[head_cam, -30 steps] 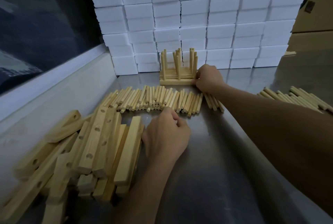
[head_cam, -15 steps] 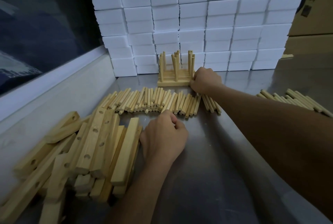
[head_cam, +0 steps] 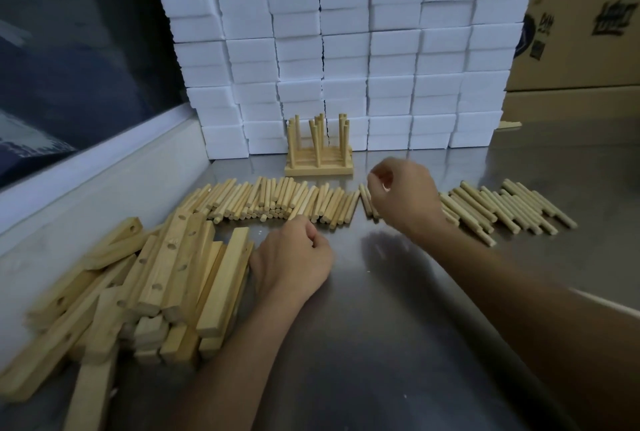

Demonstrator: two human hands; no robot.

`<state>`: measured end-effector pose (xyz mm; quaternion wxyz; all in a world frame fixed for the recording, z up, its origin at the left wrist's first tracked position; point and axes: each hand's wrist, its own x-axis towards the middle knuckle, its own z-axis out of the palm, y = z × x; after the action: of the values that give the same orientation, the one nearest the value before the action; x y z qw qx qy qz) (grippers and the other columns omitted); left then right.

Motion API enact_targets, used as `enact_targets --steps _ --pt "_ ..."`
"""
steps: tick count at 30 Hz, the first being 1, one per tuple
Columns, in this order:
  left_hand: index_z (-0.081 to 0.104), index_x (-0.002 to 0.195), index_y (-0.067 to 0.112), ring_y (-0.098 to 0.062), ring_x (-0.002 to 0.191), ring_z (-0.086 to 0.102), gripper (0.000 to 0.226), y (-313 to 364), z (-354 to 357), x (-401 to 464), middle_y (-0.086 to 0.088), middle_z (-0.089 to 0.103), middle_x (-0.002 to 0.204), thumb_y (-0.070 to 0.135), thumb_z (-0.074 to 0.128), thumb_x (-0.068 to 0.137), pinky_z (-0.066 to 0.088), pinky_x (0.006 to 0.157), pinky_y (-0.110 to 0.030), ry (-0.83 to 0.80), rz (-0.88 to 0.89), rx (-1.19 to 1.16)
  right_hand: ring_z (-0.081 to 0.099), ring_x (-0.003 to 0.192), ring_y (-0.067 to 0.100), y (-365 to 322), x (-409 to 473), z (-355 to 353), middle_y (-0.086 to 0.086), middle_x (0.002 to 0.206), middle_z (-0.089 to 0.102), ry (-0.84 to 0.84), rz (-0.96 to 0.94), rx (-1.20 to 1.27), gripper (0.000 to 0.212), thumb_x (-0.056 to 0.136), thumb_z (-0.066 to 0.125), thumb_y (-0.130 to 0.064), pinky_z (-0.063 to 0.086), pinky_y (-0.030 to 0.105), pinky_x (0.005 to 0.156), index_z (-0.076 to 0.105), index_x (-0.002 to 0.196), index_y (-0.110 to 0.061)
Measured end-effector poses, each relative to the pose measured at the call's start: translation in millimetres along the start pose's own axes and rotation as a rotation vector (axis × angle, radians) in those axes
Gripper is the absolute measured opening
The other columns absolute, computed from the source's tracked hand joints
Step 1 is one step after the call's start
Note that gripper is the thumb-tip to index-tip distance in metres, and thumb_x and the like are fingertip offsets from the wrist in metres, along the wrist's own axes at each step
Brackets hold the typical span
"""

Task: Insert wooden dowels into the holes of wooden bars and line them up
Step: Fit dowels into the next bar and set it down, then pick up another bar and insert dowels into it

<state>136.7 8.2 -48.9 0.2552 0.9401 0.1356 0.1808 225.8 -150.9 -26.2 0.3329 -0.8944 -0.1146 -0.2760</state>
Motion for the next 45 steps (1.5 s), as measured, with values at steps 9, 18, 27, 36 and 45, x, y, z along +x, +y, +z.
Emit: enact_targets --steps 9,18,27,36,45 --pt "0.056 0.076 0.030 -0.003 0.067 0.052 0.013 -0.8 -0.6 -2.9 0.013 0.060 0.072 0.029 0.056 0.089 0.033 0.054 -0.025 0.022 -0.010 -0.015 0.065 0.068 0.006 34.1 -50.3 -31.4 -0.011 0.071 0.068 0.046 0.267 0.271 0.011 0.094 0.062 -0.020 0.052 0.020 0.064 0.072 0.091 -0.019" --pt "0.058 0.090 0.019 -0.017 0.078 0.051 0.009 8.5 -21.5 -13.1 0.002 0.058 0.084 0.027 0.054 0.091 0.041 0.079 -0.039 0.311 0.291 0.263 0.066 0.065 0.006 26.1 -55.9 -33.8 -0.007 0.070 0.070 -0.096 0.197 0.218 0.011 0.095 0.061 -0.022 0.053 0.023 0.060 0.071 0.094 -0.019" --pt "0.058 0.114 0.019 -0.031 0.116 0.049 0.029 -8.3 -36.2 -2.2 -0.012 0.060 0.122 0.024 0.055 0.085 0.033 0.094 -0.043 0.159 -0.088 0.644 0.069 0.061 0.014 25.0 -55.4 -33.7 -0.002 0.070 0.070 -0.117 0.159 0.201 0.012 0.095 0.060 -0.022 0.061 0.038 0.071 0.072 0.094 -0.018" --pt "0.059 0.110 0.011 -0.036 0.116 0.050 0.025 1.9 -39.8 -8.6 -0.012 0.057 0.119 0.001 0.048 0.090 0.043 0.083 -0.041 0.118 -0.055 0.533 0.068 0.058 0.014 26.2 -55.9 -33.7 -0.002 0.067 0.070 -0.119 0.152 0.190 0.014 0.095 0.060 -0.023 0.060 0.035 0.069 0.072 0.094 -0.016" --pt "0.059 0.118 0.012 -0.012 0.073 0.046 0.022 13.0 -28.4 -7.6 0.006 0.052 0.089 0.012 0.051 0.097 0.034 0.064 -0.029 0.352 0.276 0.023 0.069 0.059 0.014 25.3 -55.8 -33.3 -0.004 0.070 0.070 -0.126 0.153 0.195 0.012 0.096 0.060 -0.023 0.060 0.033 0.068 0.071 0.095 -0.018"
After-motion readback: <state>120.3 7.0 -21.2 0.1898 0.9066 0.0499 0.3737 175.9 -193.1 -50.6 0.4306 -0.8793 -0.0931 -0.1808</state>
